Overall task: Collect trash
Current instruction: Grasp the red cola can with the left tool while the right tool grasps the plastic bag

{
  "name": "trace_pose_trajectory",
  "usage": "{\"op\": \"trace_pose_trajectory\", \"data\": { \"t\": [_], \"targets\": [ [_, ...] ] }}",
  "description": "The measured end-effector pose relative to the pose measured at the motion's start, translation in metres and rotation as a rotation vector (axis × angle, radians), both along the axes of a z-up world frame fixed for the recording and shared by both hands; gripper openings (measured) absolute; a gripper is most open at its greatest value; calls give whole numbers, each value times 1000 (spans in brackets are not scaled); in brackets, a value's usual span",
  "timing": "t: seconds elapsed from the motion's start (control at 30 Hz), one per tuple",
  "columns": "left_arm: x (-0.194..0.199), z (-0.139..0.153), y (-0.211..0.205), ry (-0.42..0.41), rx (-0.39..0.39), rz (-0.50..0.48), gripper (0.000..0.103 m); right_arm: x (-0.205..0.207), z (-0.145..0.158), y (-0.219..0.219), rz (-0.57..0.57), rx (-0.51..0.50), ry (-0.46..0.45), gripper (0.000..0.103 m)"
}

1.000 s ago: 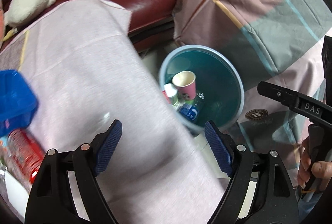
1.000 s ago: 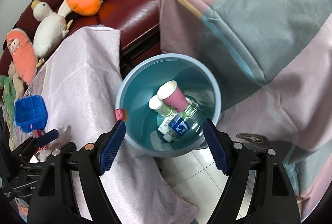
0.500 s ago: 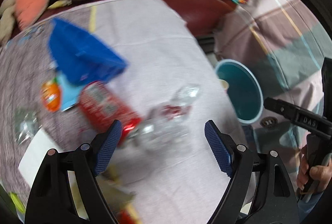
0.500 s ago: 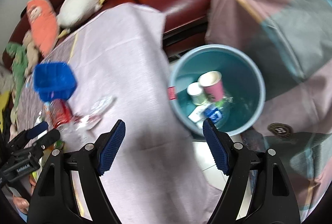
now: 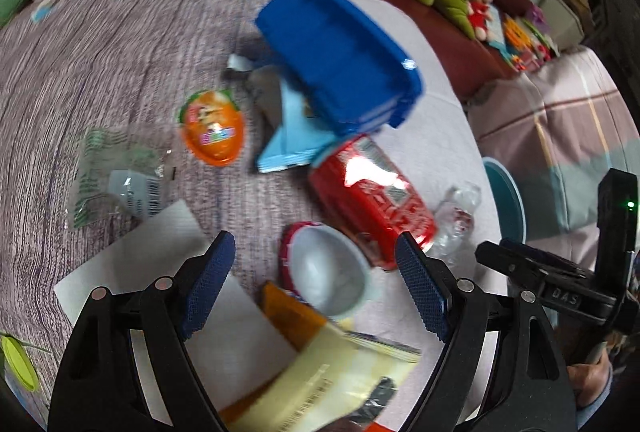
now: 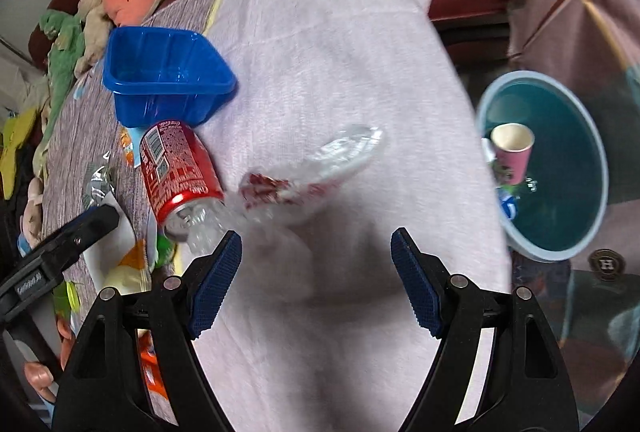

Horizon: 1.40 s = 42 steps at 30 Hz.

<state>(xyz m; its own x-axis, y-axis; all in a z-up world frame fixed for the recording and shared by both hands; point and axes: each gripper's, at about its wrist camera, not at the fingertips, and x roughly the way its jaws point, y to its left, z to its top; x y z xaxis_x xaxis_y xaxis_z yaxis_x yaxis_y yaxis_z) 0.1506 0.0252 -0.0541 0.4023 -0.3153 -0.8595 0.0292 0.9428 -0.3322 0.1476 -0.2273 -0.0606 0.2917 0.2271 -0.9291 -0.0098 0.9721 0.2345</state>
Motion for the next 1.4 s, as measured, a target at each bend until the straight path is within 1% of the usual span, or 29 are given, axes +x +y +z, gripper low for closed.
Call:
{"op": "trace_pose_trajectory", "data": {
  "t": [0.17, 0.33, 0.4, 0.47, 0.57, 0.67, 0.77, 0.97, 1.1, 1.4],
  "targets": [
    [5, -10, 12, 18, -23, 26, 83, 20, -11, 5, -26, 27, 18, 74],
    [13, -16, 17, 36, -35, 31, 83, 30, -24, 13, -2, 57, 43, 72],
    [15, -17, 14, 42, -36, 30, 83, 31, -30, 17, 14, 71, 55, 63],
    [17, -18, 11, 46, -35, 26, 83, 29, -35, 20, 39, 97, 61, 43],
    [22, -18, -1, 51, -27, 4, 83, 25, -30, 23, 77, 89, 33, 34],
    [27, -16, -17, 50, -22, -15, 83, 22, -22, 12, 62, 76, 10, 33],
    [31, -18, -28, 57, -27, -5, 83, 18, -15, -6, 29, 71, -11, 33],
    [44, -24, -43, 76, -51, 80, 83, 9, -7, -48, -33, 78, -33, 33],
    [52, -27, -55, 76, -29, 108, 83, 1, -4, -69, -53, 88, -41, 33],
    [55, -41, -85, 92, 46, 72, 83, -9, -8, -99, -86, 137, -42, 33]
  ]
}}
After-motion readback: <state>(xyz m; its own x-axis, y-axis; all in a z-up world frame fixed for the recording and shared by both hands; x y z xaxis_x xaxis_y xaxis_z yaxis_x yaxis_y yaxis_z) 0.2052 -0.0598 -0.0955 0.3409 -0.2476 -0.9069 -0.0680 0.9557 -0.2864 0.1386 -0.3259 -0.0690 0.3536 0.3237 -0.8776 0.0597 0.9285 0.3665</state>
